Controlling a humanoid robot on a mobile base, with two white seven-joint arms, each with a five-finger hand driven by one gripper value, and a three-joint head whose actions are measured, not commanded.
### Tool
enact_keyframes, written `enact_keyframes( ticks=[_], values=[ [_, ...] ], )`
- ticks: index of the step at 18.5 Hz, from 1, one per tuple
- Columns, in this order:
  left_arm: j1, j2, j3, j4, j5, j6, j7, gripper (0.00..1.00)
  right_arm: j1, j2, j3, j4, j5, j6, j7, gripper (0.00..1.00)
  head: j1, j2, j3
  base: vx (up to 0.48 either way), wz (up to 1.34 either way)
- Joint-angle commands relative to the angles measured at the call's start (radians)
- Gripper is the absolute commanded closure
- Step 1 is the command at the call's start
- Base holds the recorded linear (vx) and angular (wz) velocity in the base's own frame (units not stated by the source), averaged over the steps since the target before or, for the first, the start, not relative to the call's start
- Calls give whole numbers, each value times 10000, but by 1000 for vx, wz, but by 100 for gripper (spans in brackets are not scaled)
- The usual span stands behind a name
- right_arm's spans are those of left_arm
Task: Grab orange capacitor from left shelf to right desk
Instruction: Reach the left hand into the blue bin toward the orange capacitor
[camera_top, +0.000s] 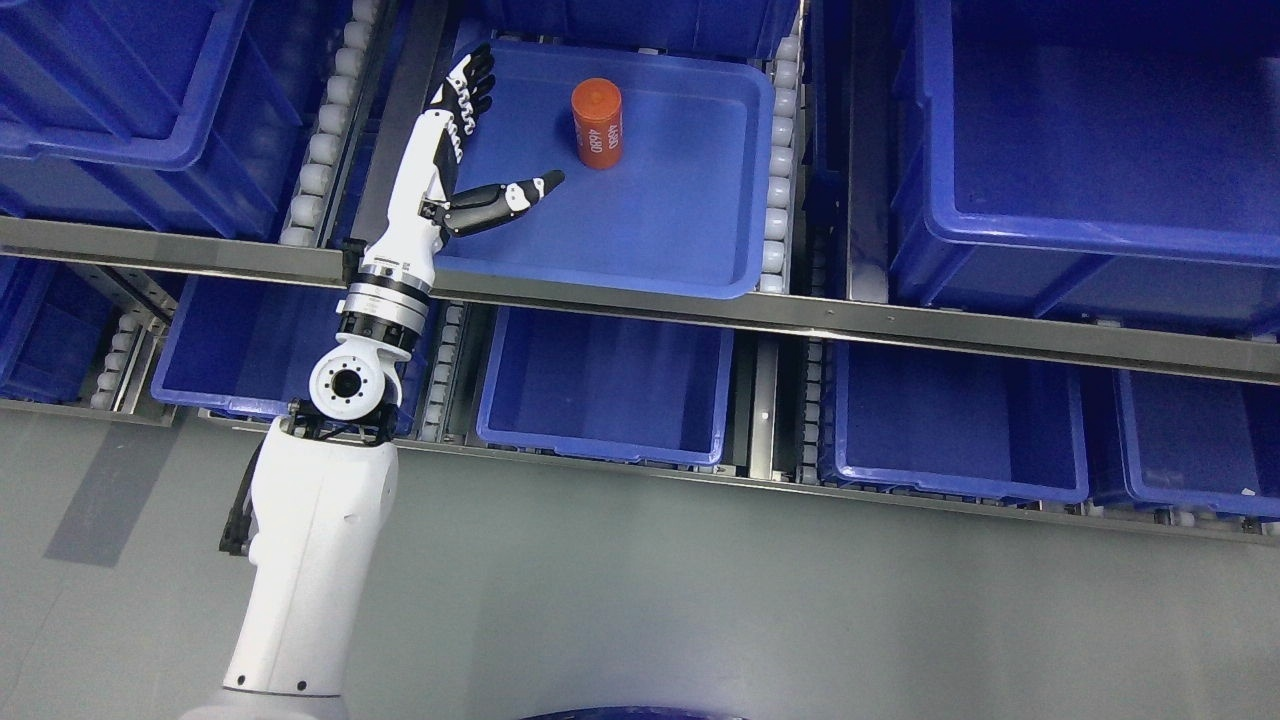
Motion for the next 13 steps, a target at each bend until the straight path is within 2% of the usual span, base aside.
enact_keyframes(
  ticks=[1,9,13],
  values=[
    [-791,174,-1236,1769,-14,15,-8,1,-17,-174,-108,-337,46,-8,3,0,0,0,0,95,-27],
    [-1711,174,-1419,3533,1,15,-39,2,-17,-174,-108,-337,46,-8,3,0,0,0,0,67,-14],
    [-1774,174,-1512,3873,16,15,-192,5,-17,-174,-108,-337,46,-8,-13,0,0,0,0,19,0]
  ],
)
